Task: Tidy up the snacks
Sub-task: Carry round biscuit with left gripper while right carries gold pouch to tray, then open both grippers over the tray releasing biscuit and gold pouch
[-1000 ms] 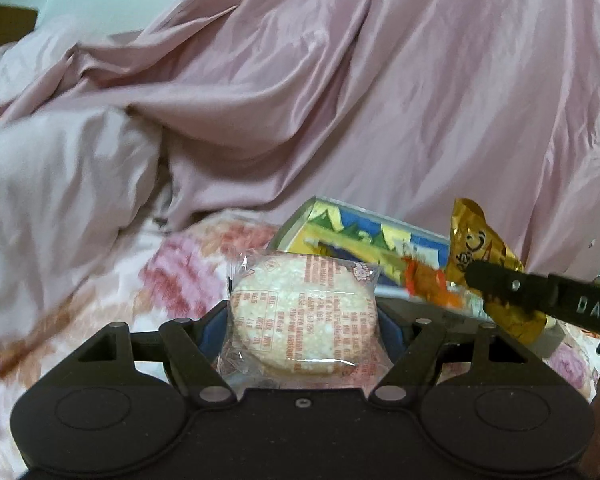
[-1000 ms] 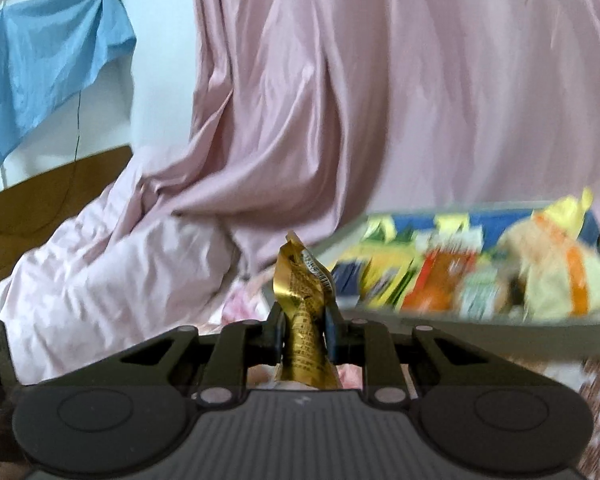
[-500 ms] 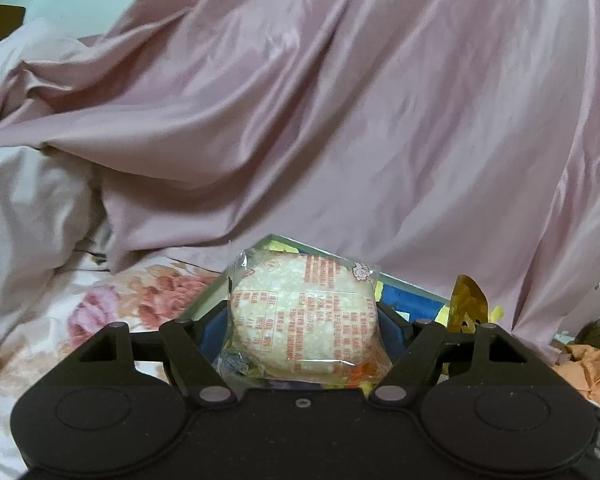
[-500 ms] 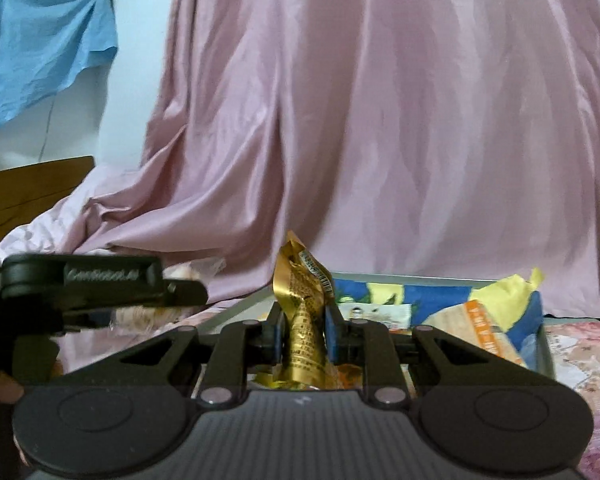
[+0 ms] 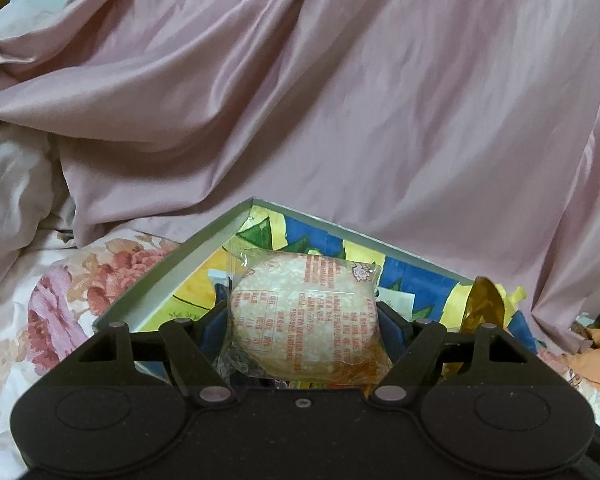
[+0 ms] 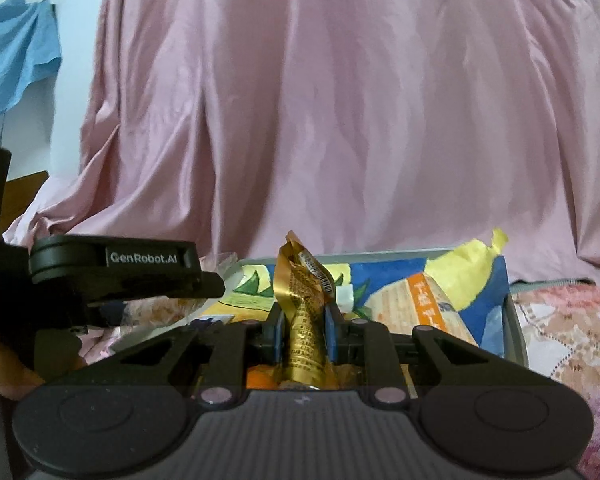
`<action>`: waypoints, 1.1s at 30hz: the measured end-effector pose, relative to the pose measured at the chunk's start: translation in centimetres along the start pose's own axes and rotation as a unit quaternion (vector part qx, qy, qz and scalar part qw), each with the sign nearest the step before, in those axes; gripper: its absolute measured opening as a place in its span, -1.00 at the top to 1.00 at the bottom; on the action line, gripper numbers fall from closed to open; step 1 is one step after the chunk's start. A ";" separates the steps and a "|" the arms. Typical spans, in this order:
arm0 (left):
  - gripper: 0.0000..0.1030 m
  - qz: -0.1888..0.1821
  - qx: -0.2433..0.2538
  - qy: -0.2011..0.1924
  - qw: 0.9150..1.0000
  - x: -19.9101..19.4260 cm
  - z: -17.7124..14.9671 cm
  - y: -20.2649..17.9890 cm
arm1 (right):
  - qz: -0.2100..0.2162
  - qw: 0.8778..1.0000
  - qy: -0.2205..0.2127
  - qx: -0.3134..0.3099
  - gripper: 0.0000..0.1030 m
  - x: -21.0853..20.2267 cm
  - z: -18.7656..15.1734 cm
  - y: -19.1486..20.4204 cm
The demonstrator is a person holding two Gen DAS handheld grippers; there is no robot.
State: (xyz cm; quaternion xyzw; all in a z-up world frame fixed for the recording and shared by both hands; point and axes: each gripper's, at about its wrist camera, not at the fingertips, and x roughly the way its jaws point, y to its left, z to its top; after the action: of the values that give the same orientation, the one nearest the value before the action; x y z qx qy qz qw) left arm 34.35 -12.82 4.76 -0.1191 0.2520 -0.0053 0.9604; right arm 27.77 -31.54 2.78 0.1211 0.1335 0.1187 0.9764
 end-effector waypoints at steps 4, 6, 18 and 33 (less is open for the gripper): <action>-0.47 0.005 0.000 0.007 1.000 0.6 -0.3 -0.1 | 0.004 1.000 0.002 0.012 0.55 0.3 0.1 -0.3; -0.47 0.006 -0.001 0.010 1.000 0.8 -0.4 -0.2 | 0.003 1.000 0.002 0.013 0.55 0.4 0.1 -0.5; -0.49 0.009 0.001 0.017 1.000 1.4 -0.7 -0.5 | 0.003 1.000 0.012 0.021 0.51 1.1 0.2 -0.9; -0.91 0.003 -0.019 -0.004 1.000 -0.4 -0.2 0.3 | 0.005 1.000 0.007 0.014 -0.17 1.0 -0.1 -0.5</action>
State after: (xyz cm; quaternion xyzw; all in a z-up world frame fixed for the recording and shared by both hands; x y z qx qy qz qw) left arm 33.93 -12.50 4.73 -0.1364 0.2483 0.0023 0.9590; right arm 28.77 -31.77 2.31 0.1346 0.1416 0.1226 0.9730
